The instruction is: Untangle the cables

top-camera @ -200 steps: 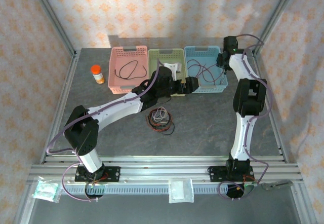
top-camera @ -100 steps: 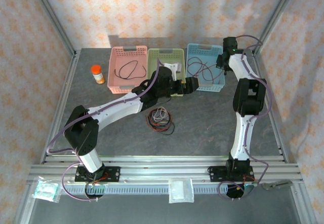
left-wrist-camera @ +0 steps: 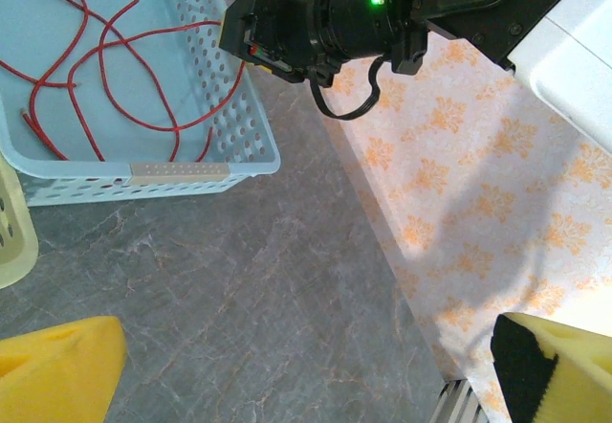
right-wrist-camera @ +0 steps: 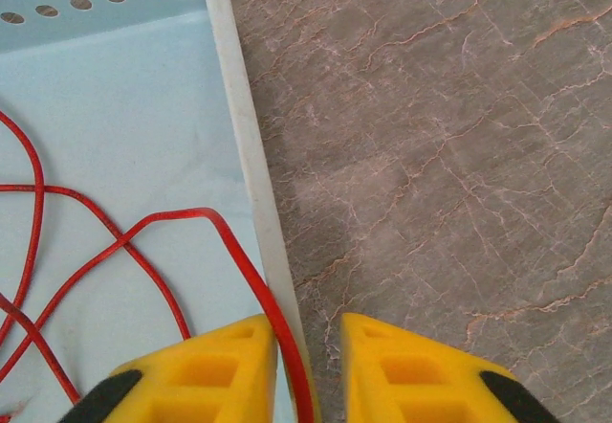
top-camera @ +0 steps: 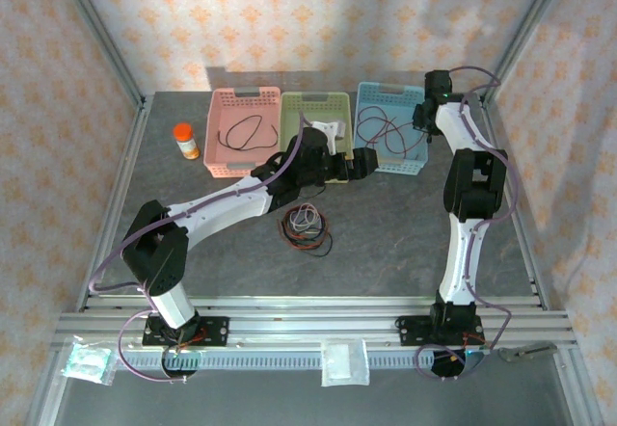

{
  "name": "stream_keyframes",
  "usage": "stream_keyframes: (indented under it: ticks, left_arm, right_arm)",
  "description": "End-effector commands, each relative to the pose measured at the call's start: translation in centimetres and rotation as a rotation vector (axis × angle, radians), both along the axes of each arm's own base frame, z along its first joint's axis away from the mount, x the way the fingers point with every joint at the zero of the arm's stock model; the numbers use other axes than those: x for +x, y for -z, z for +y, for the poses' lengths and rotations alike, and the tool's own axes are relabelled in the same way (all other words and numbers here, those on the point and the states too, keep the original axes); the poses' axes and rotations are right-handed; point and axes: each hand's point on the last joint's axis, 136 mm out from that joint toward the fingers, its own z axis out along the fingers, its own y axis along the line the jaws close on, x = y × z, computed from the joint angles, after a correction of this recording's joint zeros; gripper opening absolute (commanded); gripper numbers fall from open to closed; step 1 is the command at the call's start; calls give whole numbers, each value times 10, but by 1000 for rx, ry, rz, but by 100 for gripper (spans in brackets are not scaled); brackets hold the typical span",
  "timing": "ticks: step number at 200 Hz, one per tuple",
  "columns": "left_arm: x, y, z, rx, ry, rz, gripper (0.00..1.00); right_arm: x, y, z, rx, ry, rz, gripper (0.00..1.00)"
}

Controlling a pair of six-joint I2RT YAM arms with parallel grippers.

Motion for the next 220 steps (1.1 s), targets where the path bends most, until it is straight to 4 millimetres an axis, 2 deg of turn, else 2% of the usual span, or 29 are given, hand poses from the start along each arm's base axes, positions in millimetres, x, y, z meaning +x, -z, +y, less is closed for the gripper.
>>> stream_keyframes:
  ticks: [1, 26, 36, 49, 73, 110, 141, 179, 192, 220]
  left_arm:
    - [-5, -14, -3, -27, 24, -33, 99]
    - [-5, -13, -3, -26, 22, -32, 99]
    - [-5, -13, -2, -25, 21, -32, 99]
    - [-5, -12, -3, -25, 22, -31, 99]
    - [-5, -13, -3, -27, 22, -33, 99]
    - [-4, -13, -5, -29, 28, -31, 99]
    - [-4, -12, -5, -30, 26, -30, 99]
    - [-5, -11, -3, -26, 23, -30, 99]
    - [-5, -11, -3, -26, 25, -28, 99]
    - [-5, -12, -3, -29, 23, -31, 99]
  right_arm:
    - [1, -45, -10, -42, 23, -76, 19]
    - [0, -46, -10, -42, 23, -75, 18]
    - [0, -46, -10, -44, 24, -77, 22]
    - [0, -48, -11, -45, 26, -80, 31]
    - [-1, -54, -13, -59, 31, -90, 33]
    - [-2, -58, -13, -60, 26, -98, 18]
    - [-2, -51, -11, -49, 20, -84, 17]
    - [-3, -48, -9, -40, 14, -78, 10]
    - [-3, -49, -9, -44, 18, -80, 14]
    - [-3, -45, -11, -48, 21, -71, 30]
